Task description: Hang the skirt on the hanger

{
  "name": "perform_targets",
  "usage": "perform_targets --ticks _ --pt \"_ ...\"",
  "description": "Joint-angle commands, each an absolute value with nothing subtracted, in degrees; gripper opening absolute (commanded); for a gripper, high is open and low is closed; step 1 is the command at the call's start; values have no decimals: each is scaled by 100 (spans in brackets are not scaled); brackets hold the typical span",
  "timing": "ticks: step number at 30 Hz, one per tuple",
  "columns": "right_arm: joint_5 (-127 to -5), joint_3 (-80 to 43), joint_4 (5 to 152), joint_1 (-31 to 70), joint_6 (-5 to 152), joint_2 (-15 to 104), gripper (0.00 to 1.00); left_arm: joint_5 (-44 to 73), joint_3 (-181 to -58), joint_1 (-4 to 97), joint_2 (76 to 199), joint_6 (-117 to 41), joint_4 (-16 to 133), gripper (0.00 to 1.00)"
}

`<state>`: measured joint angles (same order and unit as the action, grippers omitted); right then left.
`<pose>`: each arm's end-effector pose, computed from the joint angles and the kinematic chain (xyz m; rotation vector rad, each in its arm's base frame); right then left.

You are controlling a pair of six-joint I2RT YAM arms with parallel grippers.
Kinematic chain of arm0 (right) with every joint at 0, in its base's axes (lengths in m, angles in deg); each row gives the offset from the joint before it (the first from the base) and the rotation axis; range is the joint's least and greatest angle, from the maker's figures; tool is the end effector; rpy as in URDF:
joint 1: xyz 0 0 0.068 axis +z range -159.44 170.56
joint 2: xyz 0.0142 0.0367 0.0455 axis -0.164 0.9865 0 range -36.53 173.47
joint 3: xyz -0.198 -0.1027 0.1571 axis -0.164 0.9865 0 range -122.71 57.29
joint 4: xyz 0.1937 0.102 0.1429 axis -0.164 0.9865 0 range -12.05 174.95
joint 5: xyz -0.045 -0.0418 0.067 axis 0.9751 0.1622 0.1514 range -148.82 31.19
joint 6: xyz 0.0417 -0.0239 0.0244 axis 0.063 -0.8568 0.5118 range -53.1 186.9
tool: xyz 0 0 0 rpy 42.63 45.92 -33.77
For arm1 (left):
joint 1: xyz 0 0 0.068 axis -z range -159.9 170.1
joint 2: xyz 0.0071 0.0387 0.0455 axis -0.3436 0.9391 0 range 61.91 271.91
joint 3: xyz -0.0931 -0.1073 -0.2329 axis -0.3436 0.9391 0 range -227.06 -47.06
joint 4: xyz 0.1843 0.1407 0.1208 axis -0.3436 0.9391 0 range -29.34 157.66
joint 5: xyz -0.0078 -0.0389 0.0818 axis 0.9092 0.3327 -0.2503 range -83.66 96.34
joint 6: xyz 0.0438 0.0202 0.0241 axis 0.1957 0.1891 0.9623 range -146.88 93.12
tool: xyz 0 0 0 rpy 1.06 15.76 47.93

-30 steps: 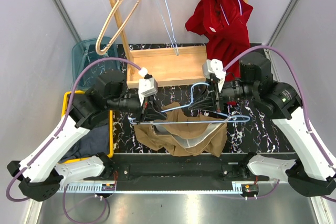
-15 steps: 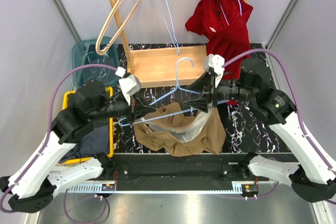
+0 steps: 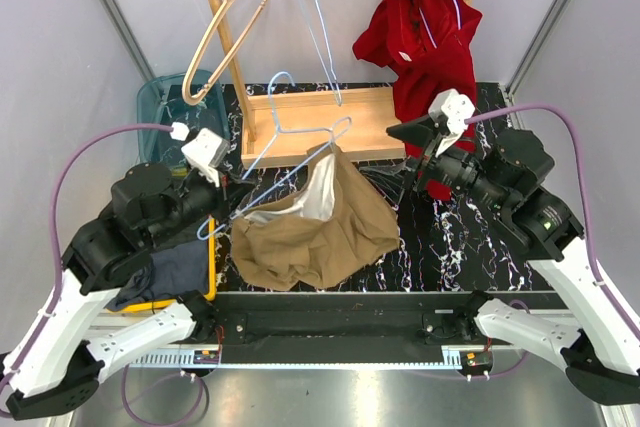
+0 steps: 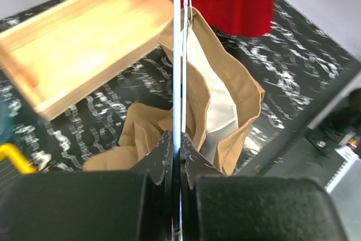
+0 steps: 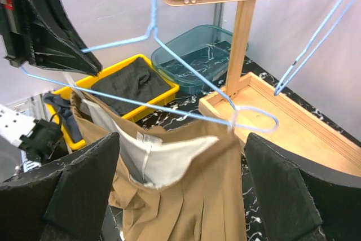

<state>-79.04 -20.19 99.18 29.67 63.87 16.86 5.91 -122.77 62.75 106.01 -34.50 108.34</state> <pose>0.1233 0.1162 0.4855 -0.8266 1.3395 0.7661 0.0832 -0.0762 0.4464 0.5652 1.8086 -0.5993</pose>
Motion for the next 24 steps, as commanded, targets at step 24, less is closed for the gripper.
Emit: perform_targets --ticks 24 --pt "-6101 -969 9940 3002 7481 1181 98 -1248 -16799 4683 14276 -3083 9274 0"
